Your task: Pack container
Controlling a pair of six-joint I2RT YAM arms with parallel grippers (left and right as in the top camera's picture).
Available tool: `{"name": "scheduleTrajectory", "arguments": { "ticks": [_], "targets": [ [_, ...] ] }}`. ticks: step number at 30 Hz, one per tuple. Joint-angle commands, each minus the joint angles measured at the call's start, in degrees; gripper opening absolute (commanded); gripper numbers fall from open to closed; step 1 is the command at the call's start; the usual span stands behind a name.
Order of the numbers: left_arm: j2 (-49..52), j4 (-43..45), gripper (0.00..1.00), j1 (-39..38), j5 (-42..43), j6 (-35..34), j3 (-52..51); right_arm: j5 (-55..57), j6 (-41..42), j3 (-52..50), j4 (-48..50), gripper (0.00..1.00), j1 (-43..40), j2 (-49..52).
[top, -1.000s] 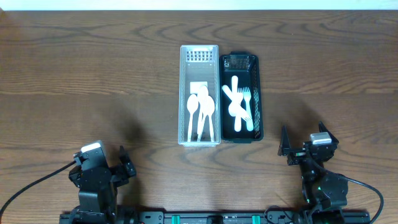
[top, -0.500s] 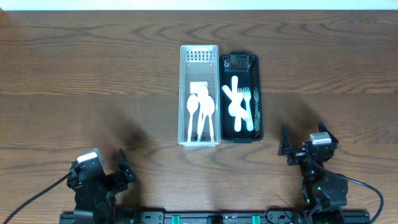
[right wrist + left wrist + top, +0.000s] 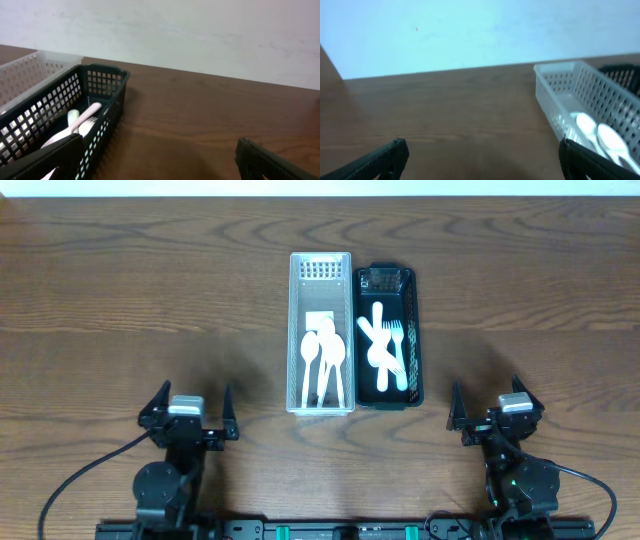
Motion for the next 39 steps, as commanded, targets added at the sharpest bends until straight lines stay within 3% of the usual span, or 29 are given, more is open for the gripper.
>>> {"name": "scheduleTrajectory", "arguments": {
  "ticks": [1,39],
  "targets": [
    [-0.5,1.7,0.98,1.0,3.6,2.5,-4.5,-0.3,-0.5,-0.1,-0.2,0.99,0.5,-0.4],
    [-0.3,2.8,0.98,1.2,4.0,0.5,-6.4,-0.3,-0.5,-0.1,-0.2,0.99,0.5,-0.4]
  ]
}}
